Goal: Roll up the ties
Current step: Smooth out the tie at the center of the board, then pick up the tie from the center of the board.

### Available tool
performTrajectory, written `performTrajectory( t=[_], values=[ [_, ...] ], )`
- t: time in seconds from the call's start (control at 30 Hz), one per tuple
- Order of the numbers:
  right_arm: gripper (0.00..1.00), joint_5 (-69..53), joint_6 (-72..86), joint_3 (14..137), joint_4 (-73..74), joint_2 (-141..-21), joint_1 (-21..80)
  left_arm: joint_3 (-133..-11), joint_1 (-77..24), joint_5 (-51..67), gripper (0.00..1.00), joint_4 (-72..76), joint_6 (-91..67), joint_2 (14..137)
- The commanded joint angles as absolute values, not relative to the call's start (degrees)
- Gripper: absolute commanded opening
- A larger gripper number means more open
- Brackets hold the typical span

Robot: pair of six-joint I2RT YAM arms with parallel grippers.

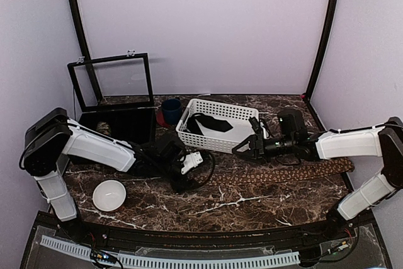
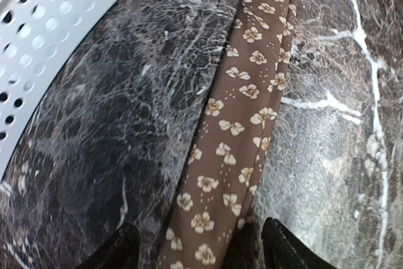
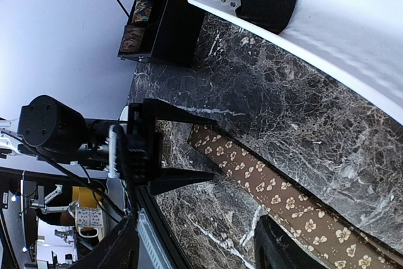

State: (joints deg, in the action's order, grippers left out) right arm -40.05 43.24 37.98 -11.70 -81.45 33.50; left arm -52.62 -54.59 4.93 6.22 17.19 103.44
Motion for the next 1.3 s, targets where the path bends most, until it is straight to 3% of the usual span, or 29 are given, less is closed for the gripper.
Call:
performTrajectory(
  t=[0.0, 0.37, 0.8, 1.27],
  values=[
    [0.62, -39.5, 43.7, 40.1, -14.5, -83.5, 35.0, -48.6, -53.3, 4.9, 0.70, 6.7, 1.8, 92.3],
    [0.53, -34.2, 42.2, 50.0, -13.1, -95.7, 43.1, -32.3, -47.0, 7.3, 0.71, 14.3, -31.2, 74.2],
    [0.28, -28.6, 39.9, 56.5, -9.9, -108.3, 47.9, -27.5, -46.2, 11.1, 0.54, 24.1, -45.9, 81.9],
    [0.12, -27.6, 38.6, 53.3, -9.3, -109.9, 48.4, -29.4, -46.2, 16.7, 0.40, 33.2, -48.1, 92.4]
  ],
)
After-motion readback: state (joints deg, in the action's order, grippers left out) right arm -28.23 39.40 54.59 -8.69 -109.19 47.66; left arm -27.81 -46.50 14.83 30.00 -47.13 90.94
